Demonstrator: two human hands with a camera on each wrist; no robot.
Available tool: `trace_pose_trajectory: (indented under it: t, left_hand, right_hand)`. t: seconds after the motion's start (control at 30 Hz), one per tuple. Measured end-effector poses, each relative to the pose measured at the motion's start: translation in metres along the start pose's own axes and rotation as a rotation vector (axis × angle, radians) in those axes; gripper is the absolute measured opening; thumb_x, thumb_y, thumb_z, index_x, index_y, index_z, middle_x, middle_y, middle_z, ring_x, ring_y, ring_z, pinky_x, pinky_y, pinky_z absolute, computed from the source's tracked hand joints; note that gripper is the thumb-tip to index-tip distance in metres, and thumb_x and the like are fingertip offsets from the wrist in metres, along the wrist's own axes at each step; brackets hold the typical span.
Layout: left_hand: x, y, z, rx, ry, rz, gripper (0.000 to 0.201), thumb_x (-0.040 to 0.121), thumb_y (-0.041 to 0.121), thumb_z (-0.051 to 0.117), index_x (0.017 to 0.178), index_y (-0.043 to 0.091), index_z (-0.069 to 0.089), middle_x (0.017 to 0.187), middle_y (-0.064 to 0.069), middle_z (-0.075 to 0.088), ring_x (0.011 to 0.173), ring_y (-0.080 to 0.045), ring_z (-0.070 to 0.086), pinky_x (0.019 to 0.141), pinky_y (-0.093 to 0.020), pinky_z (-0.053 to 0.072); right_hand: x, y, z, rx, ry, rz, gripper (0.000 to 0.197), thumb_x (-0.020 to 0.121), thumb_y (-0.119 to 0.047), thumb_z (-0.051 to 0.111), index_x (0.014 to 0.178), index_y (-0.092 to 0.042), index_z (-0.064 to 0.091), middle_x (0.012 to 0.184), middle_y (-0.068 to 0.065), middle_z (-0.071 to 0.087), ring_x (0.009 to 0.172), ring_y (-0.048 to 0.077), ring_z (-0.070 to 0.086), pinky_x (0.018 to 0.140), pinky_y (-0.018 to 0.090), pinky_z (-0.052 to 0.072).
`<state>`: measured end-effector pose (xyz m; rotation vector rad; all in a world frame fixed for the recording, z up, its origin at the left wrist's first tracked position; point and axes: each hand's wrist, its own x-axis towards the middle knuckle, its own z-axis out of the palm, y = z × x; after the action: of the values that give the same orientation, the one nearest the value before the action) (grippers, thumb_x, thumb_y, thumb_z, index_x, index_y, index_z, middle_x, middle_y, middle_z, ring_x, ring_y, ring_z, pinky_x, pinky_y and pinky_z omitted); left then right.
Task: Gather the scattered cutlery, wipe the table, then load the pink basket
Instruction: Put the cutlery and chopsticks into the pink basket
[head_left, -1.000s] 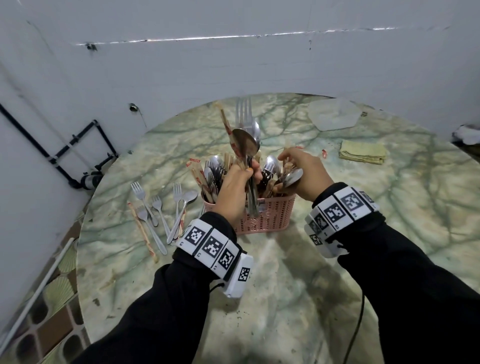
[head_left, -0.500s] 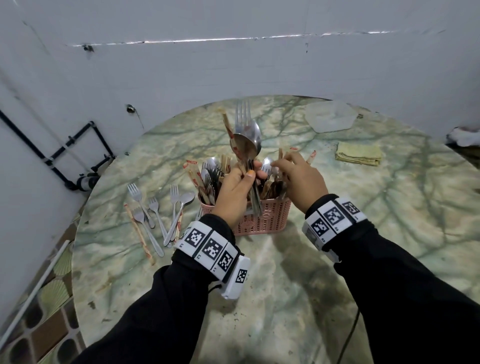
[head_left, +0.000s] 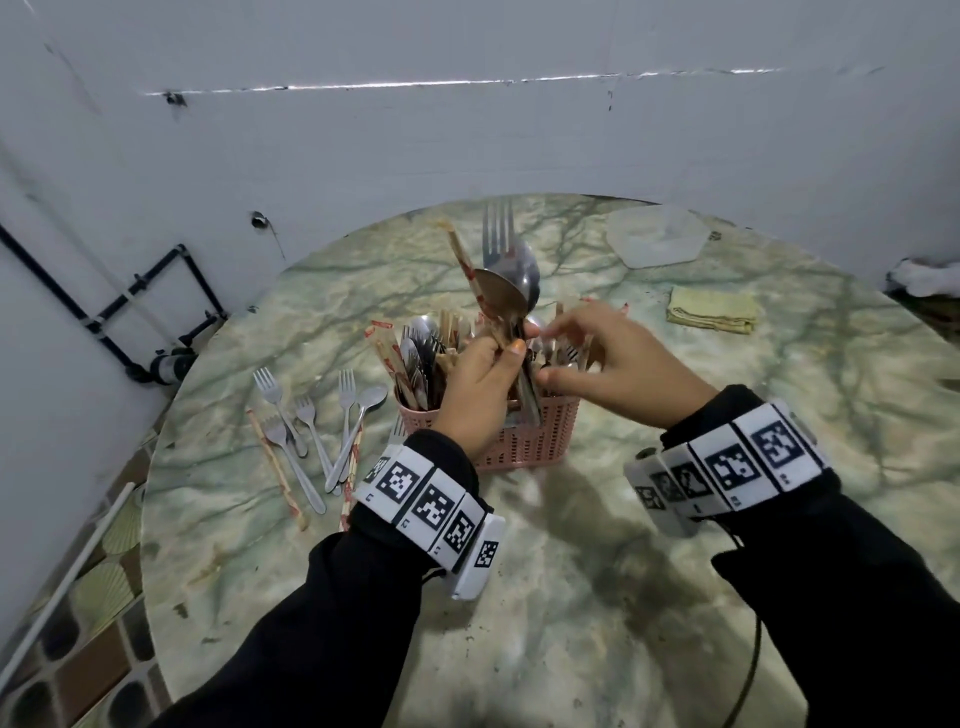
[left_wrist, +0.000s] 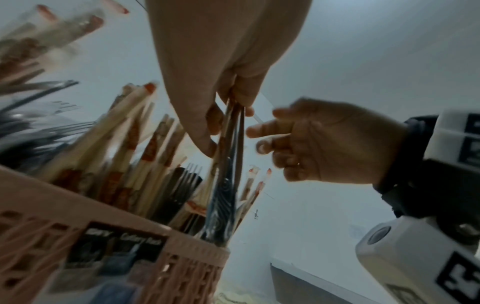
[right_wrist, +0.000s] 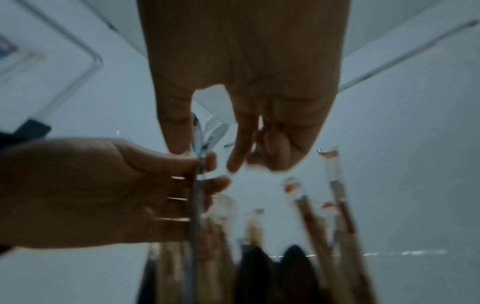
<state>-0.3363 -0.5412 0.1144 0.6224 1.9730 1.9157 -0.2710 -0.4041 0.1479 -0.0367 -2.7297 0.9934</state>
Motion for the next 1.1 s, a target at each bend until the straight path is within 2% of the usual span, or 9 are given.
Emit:
trace_pose_trajectory:
  t: [0.17, 0.3, 0.4, 0.47, 0.63, 0.73, 0.83, 0.97, 1.1]
  left_hand:
    - [-0.001, 0.004, 0.013, 0.054, -0.069, 0.109, 0.017, 0.093, 0.022, 0.043, 0.096, 0.021, 0.060, 0.129, -0.018, 0.047, 0.118, -0.030, 0.051, 0.102, -0.050, 0.041]
    - [-0.004, 0.001, 0.019, 0.073, -0.092, 0.106, 0.020, 0.094, 0.023, 0.044, 0.094, 0.012, 0.061, 0.134, -0.020, 0.039, 0.123, -0.033, 0.045, 0.104, -0.051, 0.038]
    - [-0.009, 0.001, 0.023, 0.258, -0.095, 0.197, 0.037, 0.091, 0.026, 0.043, 0.119, 0.005, 0.054, 0.137, -0.009, 0.028, 0.131, -0.022, 0.031, 0.113, -0.042, 0.027]
    - [-0.015, 0.000, 0.021, 0.357, -0.118, 0.259, 0.060, 0.084, 0.034, 0.047, 0.141, 0.020, 0.034, 0.135, 0.003, 0.024, 0.131, -0.017, 0.026, 0.113, -0.039, 0.027]
    - [-0.026, -0.040, -0.022, 0.493, 0.521, 0.565, 0.067, 0.071, 0.043, 0.059, 0.130, 0.019, 0.037, 0.122, 0.009, 0.032, 0.116, -0.015, 0.034, 0.097, -0.043, 0.040]
    - [-0.019, -0.072, -0.052, 0.474, 0.673, 0.218, 0.116, 0.050, 0.050, 0.080, 0.142, 0.021, 0.017, 0.144, -0.015, 0.019, 0.134, -0.022, 0.018, 0.110, -0.050, 0.024]
    - [-0.005, -0.090, -0.073, 0.344, 0.502, 0.007, 0.140, 0.044, 0.039, 0.085, 0.148, 0.022, -0.007, 0.154, -0.013, 0.010, 0.141, -0.024, 0.018, 0.114, -0.045, 0.017]
    - [0.008, -0.094, -0.079, 0.231, 0.246, -0.135, 0.109, 0.056, 0.002, 0.085, 0.145, 0.015, 0.023, 0.116, -0.004, 0.060, 0.090, -0.001, 0.059, 0.079, -0.020, 0.050]
    - [0.013, -0.095, -0.080, 0.251, 0.223, -0.141, 0.080, 0.058, -0.006, 0.081, 0.128, 0.009, 0.044, 0.086, 0.013, 0.057, 0.074, 0.007, 0.053, 0.053, -0.006, 0.047]
  right_hand:
    - [-0.006, 0.000, 0.021, 0.203, -0.039, -0.035, 0.030, 0.083, -0.012, 0.067, 0.102, -0.026, 0.048, 0.083, -0.019, 0.052, 0.071, -0.009, 0.055, 0.065, 0.010, 0.041]
    - [-0.008, 0.009, 0.030, 0.278, 0.114, -0.068, 0.011, 0.080, -0.017, 0.060, 0.086, -0.026, 0.058, 0.079, -0.009, 0.055, 0.068, -0.003, 0.055, 0.061, 0.007, 0.041]
    - [-0.010, 0.015, 0.032, 0.291, 0.111, -0.034, 0.018, 0.082, -0.003, 0.060, 0.072, -0.018, 0.059, 0.066, -0.009, 0.056, 0.060, 0.005, 0.055, 0.061, 0.024, 0.047]
    - [-0.011, 0.020, 0.030, 0.310, 0.104, 0.023, 0.012, 0.081, 0.001, 0.062, 0.078, -0.010, 0.064, 0.068, -0.003, 0.061, 0.063, 0.010, 0.058, 0.064, 0.028, 0.050]
    - [-0.009, 0.041, 0.018, 0.401, 0.196, 0.163, 0.009, 0.083, -0.010, 0.066, 0.080, -0.018, 0.063, 0.079, -0.002, 0.066, 0.066, 0.003, 0.064, 0.064, 0.018, 0.054]
    - [-0.006, 0.054, 0.015, 0.399, 0.277, 0.213, 0.001, 0.084, -0.008, 0.065, 0.085, -0.008, 0.064, 0.082, 0.012, 0.068, 0.067, 0.016, 0.066, 0.066, 0.025, 0.056]
    - [0.001, 0.060, 0.016, 0.387, 0.319, 0.207, 0.003, 0.085, -0.008, 0.065, 0.086, -0.006, 0.064, 0.080, 0.017, 0.068, 0.067, 0.025, 0.065, 0.066, 0.032, 0.054]
    - [0.009, 0.060, 0.015, 0.432, 0.323, 0.201, 0.006, 0.086, -0.004, 0.063, 0.085, -0.010, 0.061, 0.074, 0.004, 0.064, 0.057, 0.002, 0.062, 0.057, 0.017, 0.051]
    - [0.013, 0.061, 0.013, 0.366, 0.353, 0.156, 0.014, 0.086, -0.008, 0.064, 0.077, -0.018, 0.061, 0.071, 0.005, 0.065, 0.064, 0.016, 0.064, 0.071, 0.036, 0.056]
